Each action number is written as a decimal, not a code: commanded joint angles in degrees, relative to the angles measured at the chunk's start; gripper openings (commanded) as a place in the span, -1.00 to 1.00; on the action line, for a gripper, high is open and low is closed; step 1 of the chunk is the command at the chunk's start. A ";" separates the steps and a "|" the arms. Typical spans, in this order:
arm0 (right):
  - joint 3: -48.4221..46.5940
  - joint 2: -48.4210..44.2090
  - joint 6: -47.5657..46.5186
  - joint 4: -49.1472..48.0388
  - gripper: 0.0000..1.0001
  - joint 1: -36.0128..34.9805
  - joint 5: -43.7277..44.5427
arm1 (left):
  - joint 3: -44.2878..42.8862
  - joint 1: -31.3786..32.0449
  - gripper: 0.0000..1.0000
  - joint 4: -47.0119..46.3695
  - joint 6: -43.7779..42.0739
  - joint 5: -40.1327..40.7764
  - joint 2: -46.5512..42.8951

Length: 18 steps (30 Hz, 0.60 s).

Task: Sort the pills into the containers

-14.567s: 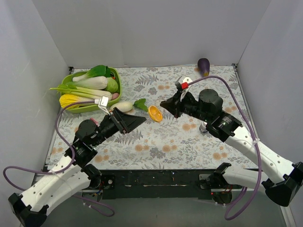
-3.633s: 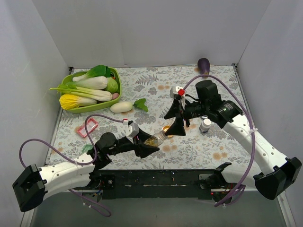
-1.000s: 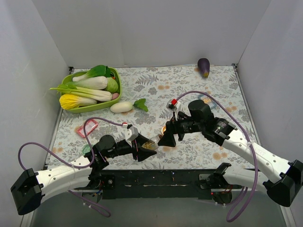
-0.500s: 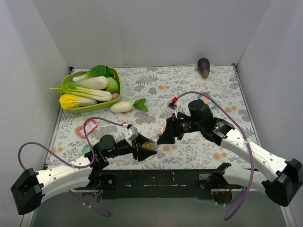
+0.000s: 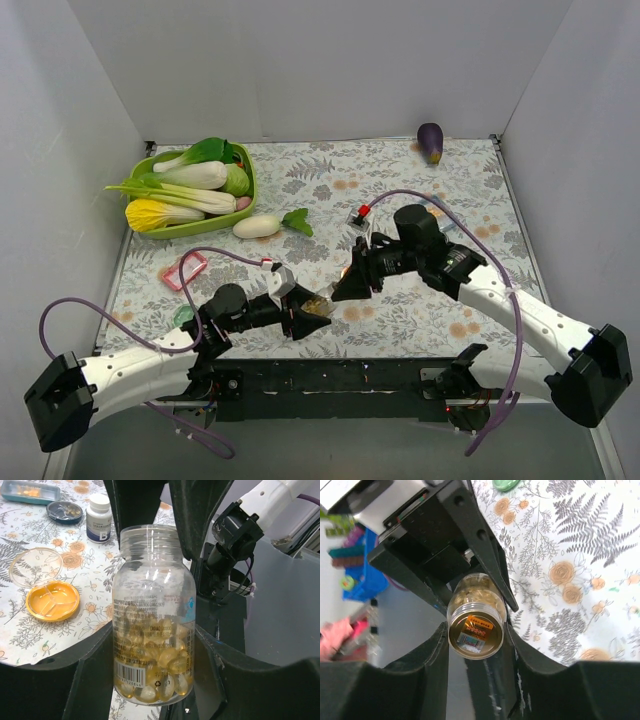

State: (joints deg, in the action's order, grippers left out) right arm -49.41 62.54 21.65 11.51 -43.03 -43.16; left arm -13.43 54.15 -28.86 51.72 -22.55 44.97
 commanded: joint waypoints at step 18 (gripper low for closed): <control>-11.85 2.94 -113.03 23.14 0.67 -1.18 -6.59 | -4.85 -11.00 -1.00 -8.76 1.28 -18.24 10.75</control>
State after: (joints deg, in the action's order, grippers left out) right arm -60.77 68.14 -93.65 43.86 -44.36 -50.17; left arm -14.76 44.18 -38.11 54.83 -40.80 56.42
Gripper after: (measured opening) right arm 0.522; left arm 0.508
